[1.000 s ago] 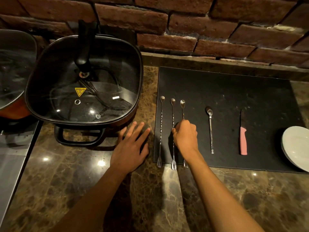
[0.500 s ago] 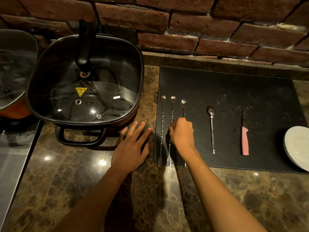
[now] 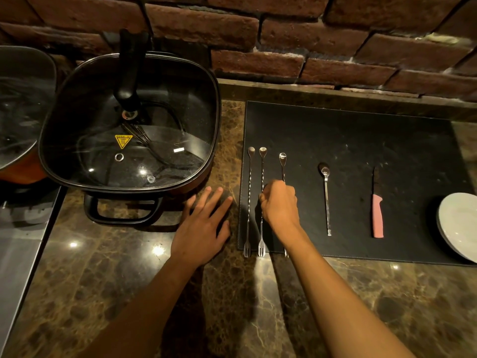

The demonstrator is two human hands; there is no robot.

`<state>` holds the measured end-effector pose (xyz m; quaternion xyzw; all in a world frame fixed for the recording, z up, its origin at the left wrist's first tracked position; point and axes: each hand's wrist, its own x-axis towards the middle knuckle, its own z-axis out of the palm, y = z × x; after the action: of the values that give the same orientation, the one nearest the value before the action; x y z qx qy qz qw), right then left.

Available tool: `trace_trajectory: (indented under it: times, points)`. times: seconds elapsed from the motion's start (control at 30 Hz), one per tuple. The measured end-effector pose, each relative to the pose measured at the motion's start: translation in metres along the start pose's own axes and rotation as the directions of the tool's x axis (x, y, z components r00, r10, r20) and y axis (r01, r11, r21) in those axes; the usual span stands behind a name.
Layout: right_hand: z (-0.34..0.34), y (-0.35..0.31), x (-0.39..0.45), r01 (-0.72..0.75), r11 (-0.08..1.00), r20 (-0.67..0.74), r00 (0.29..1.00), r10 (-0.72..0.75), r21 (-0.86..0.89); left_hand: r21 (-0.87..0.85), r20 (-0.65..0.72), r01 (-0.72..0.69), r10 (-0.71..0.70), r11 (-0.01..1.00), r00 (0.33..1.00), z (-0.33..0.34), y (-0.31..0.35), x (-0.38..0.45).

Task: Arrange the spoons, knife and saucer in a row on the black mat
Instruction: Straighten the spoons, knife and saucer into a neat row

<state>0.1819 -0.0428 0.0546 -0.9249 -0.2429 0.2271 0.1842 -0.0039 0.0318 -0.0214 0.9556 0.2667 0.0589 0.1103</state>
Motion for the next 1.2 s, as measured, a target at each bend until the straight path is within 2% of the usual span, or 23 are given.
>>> trace_trajectory:
  times: [0.67, 0.9, 1.07, 1.2]
  points:
    - [-0.003, 0.004, -0.004, 0.053, 0.997, 0.000, 0.999, -0.053, 0.064, -0.003, 0.010, 0.001, -0.001, 1.000, 1.000, -0.001, 0.000, 0.000]
    - [-0.018, 0.024, 0.000, 0.064, 0.988, -0.200, 0.979, -0.036, 0.139, 0.003, -0.002, 0.001, -0.001, 1.000, 1.000, 0.000, 0.000, 0.000]
    - [-0.022, 0.040, 0.001, -0.039, 0.999, -0.118, 0.992, 0.042, 0.034, 0.003, -0.006, 0.002, -0.002, 1.000, 1.000, -0.001, 0.001, 0.000]
    - [-0.021, 0.040, -0.002, -0.003, 1.000, -0.120, 0.993, 0.005, 0.018, -0.002, -0.007, 0.003, -0.003, 1.000, 1.000, -0.002, 0.001, 0.000]
